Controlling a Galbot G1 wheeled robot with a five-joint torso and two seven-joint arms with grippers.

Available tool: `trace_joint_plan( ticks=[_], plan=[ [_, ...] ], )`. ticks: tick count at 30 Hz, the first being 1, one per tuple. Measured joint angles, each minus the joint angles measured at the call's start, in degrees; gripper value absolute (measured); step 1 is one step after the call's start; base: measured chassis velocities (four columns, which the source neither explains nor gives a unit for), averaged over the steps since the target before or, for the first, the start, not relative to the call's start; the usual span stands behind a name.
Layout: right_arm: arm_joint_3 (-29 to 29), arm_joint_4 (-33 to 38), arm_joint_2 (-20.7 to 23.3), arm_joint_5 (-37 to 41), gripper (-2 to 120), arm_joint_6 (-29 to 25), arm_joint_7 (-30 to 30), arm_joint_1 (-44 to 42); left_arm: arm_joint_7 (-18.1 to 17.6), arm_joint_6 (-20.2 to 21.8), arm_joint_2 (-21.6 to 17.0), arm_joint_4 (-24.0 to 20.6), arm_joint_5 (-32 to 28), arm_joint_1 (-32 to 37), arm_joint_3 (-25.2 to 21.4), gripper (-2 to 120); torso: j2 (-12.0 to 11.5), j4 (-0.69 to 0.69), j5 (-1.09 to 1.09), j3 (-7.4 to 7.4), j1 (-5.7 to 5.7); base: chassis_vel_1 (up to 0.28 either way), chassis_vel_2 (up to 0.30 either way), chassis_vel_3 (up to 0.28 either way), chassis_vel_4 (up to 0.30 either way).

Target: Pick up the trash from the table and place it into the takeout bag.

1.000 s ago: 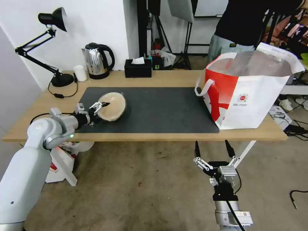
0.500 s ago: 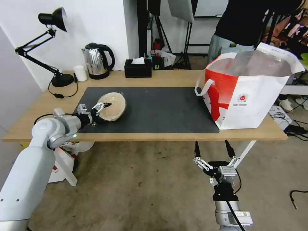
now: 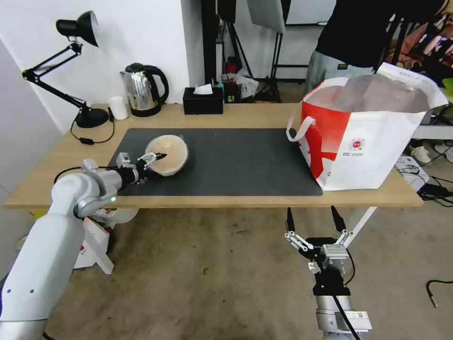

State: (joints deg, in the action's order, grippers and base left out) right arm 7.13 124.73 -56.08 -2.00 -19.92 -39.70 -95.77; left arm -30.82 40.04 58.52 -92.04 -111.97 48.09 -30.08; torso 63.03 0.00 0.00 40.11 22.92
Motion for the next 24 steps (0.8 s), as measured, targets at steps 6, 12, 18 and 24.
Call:
trace_joint_plan(
  ticks=[6,12,18,24],
  plan=[
    [0.00,0.00,0.00,0.00,100,0.00,0.00,0.00,0.08,-0.05,0.05,0.17,0.38,-0.05,0.18,31,0.00,0.00,0.00,0.00,0.00,0.000,0.000,0.000,0.000],
    [0.00,0.01,0.00,0.00,100,0.00,0.00,0.00,0.14,-0.16,-0.31,0.08,0.62,0.14,0.00,10,0.00,0.00,0.00,0.00,0.00,0.000,0.000,0.000,0.000],
    [0.00,0.00,0.00,0.00,100,0.00,0.01,0.00,0.42,-0.25,-0.38,0.08,0.90,0.20,-0.24,1,0.00,0.00,0.00,0.00,0.00,0.000,0.000,0.000,0.000],
    [0.00,0.00,0.00,0.00,100,0.00,0.00,0.00,1.00,-0.29,-0.56,0.09,1.21,0.59,-0.55,1,0.00,0.00,0.00,0.00,0.00,0.000,0.000,0.000,0.000]
  ],
)
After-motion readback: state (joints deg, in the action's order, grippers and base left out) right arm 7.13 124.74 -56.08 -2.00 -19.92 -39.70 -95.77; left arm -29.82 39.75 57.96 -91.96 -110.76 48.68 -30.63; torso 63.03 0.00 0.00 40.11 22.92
